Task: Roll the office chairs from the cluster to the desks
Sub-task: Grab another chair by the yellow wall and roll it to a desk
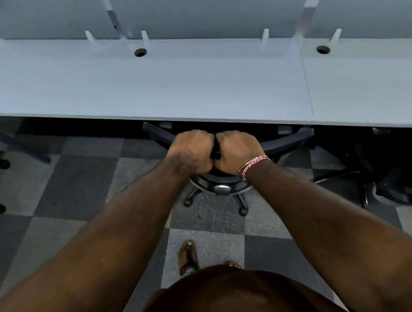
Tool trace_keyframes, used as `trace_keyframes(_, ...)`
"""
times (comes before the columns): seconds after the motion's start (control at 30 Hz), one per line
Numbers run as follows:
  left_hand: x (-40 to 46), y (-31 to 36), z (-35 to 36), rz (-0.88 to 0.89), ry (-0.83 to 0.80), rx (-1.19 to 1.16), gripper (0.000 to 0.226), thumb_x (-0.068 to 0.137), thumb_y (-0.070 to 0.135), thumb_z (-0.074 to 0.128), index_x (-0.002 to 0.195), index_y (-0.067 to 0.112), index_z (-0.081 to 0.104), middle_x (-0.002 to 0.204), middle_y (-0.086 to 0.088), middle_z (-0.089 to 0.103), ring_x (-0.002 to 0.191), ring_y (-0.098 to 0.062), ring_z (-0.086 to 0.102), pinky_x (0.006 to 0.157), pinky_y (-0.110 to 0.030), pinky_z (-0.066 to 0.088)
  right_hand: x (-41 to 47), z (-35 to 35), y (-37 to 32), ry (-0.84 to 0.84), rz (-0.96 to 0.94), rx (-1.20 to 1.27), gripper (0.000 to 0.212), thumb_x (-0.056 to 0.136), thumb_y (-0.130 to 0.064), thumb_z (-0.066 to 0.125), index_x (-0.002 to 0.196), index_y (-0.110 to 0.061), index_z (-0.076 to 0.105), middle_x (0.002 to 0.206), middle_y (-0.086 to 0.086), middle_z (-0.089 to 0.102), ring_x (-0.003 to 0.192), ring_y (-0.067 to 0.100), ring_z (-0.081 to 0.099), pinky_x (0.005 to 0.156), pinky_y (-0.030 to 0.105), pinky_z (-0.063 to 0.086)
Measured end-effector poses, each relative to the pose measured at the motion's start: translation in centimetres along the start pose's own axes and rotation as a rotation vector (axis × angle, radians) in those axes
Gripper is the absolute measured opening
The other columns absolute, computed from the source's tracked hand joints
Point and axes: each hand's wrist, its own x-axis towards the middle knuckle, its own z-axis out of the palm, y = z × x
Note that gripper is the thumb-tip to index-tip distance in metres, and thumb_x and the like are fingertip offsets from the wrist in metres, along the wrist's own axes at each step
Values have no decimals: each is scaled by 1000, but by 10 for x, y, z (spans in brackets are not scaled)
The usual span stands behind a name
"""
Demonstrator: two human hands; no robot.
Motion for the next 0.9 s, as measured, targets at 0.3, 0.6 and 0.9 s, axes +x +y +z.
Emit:
trace_keyframes(0.3,-92,-58,-27,-331,150,-72,28,87,35,60,109,21,69,108,0,72,100,-25,71,80,-35,56,32,-41,-92,50,-280,33,28,81,-34,60,101,-13,61,99,8,68,92,33,65,69,37,53)
trace_keyframes(0.6,-214,-174,-12,-639,101,-63,27,88,34,60,108,21,73,100,-3,74,94,-27,73,76,-36,56,70,-35,-270,13,-577,41,28,86,-37,58,104,-17,64,101,6,69,94,30,66,68,34,49)
trace_keyframes(0.9,-347,-323,8,-869,49,-52,21,92,37,59,100,22,71,95,-2,72,89,-26,71,73,-36,58,116,-24,-480,-6,-792,30,23,86,-33,57,102,-19,66,100,4,70,93,28,67,70,33,49)
